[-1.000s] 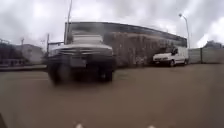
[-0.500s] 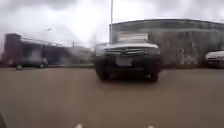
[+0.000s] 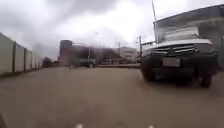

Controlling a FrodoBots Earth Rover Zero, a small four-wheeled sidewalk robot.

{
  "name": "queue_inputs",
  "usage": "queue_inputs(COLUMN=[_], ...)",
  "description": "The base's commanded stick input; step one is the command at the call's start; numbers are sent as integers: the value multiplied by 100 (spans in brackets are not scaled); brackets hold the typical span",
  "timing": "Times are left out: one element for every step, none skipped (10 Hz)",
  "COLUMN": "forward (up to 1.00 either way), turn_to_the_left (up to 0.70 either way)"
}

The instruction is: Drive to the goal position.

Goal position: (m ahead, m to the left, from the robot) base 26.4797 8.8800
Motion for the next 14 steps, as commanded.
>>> queue_inputs(forward=[100, 100, 100, 100, 100, 100, 100, 100, 100, 100, 100, 100, 100, 100], turn_to_the_left=[45, 45, 5, 5, 5, 5, 5, 5, 5, 5, 5, 5, 5, 5])
